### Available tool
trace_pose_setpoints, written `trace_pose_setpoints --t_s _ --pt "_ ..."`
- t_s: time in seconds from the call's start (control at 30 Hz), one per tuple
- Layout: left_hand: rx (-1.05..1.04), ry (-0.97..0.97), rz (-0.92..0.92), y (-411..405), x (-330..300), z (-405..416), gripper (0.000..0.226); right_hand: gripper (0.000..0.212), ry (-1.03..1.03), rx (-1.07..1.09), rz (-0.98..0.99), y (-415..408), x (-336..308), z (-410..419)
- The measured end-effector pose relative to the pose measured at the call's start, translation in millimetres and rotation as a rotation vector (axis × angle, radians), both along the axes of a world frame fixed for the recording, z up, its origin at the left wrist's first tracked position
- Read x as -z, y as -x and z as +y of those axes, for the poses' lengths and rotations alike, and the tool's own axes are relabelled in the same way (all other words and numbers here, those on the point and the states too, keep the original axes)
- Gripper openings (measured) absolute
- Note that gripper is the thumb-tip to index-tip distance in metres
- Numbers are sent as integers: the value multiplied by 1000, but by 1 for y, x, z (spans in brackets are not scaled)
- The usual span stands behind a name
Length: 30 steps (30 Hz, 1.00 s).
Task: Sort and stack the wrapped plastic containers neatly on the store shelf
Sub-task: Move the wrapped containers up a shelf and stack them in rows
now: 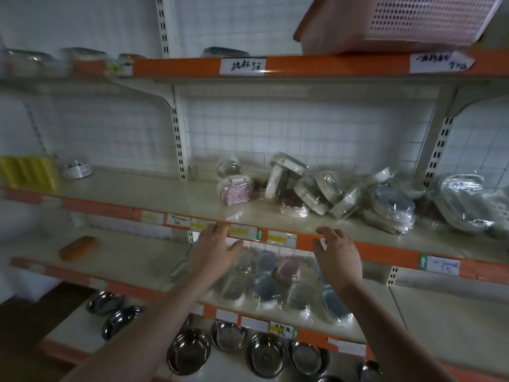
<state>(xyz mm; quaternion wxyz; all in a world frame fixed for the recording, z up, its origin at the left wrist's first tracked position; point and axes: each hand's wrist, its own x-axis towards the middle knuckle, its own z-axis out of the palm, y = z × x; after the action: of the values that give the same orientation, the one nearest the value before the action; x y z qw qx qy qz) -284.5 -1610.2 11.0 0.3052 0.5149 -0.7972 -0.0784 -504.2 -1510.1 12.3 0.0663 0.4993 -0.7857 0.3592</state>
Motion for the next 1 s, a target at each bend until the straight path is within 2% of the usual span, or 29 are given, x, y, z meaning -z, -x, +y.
trace_pose_setpoints --t_s 0.13,0.47,0.57,0.7,1.0 --pt "-41 38 13 -12 -11 -22 41 34 -6 -27 22 -8 -12 -27" --pt "-73 87 -114 -11 -25 -113 50 31 39 -93 20 -10 -12 -135" --pt "-18 195 -146 0 -30 -152 47 26 44 -93 4 -6 -15 -170" --pt "81 270 -161 23 -31 -191 47 34 39 -97 7 2 -15 -205" --pt "157 275 -298 62 -15 -258 57 35 23 -8 -18 17 -14 -235"
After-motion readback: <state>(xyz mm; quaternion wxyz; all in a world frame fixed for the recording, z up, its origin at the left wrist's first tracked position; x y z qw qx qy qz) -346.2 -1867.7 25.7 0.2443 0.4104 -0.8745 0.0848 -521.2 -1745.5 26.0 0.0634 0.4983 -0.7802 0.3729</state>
